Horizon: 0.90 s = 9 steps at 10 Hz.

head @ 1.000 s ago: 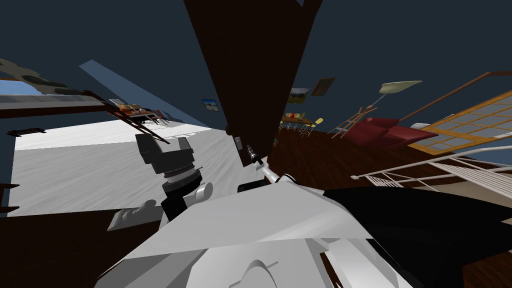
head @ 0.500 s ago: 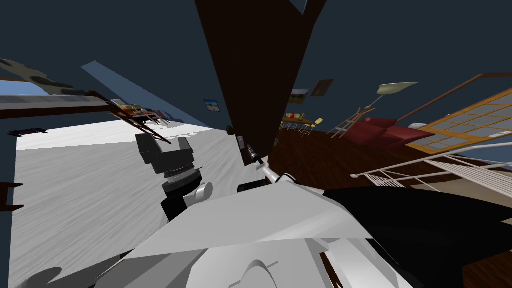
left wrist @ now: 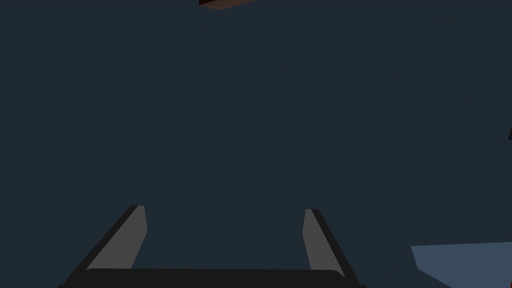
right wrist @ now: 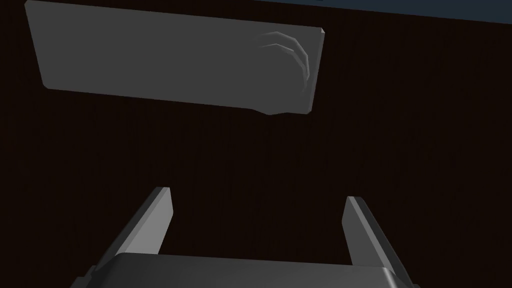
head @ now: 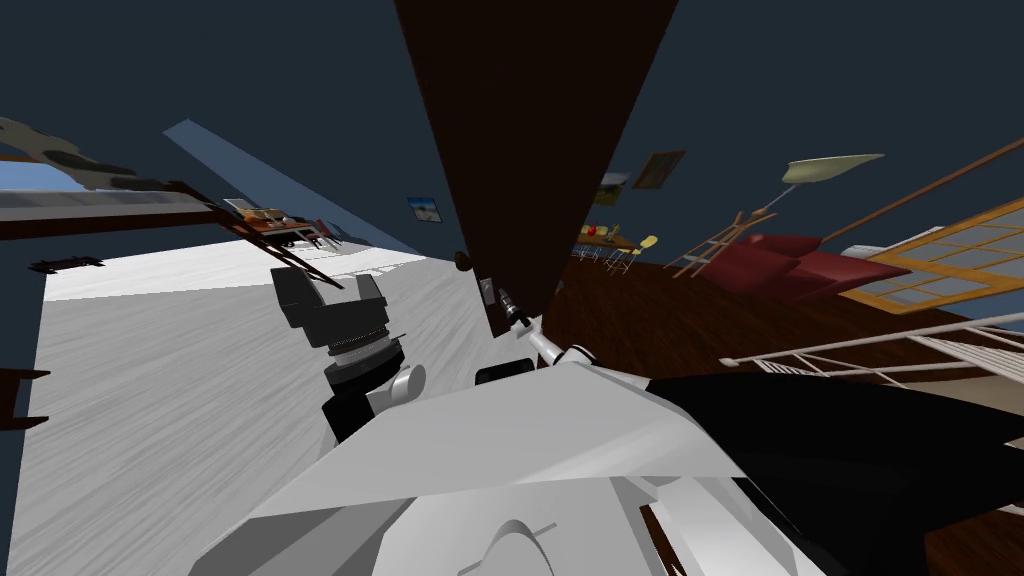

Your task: Push the door open

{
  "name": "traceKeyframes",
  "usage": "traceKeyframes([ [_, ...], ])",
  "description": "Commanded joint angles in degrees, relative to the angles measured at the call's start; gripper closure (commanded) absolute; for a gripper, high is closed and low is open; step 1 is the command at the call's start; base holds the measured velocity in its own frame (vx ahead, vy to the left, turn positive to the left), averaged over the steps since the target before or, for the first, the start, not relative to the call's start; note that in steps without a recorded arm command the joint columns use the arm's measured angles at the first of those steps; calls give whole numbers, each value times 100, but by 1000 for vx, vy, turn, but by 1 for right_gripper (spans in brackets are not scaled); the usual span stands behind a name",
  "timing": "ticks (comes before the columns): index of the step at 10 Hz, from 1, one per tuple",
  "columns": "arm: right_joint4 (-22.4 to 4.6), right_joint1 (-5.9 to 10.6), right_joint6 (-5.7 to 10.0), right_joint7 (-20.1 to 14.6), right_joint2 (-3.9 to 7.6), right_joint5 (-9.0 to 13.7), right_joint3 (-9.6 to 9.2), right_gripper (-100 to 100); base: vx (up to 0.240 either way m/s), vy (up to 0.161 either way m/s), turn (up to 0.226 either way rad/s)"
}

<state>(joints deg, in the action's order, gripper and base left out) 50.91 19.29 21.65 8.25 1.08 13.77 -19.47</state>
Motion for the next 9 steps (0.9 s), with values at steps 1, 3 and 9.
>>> traceKeyframes([
  [1, -26, 10, 20, -4, -12, -1, 20, -100, 171, 105, 21],
  [3, -52, 29, 27, 0, -140, -1, 54, -100, 194, 103, 24],
  [9, -85, 52, 33, 6, -198, -1, 66, 100, 33, 12, 5],
])
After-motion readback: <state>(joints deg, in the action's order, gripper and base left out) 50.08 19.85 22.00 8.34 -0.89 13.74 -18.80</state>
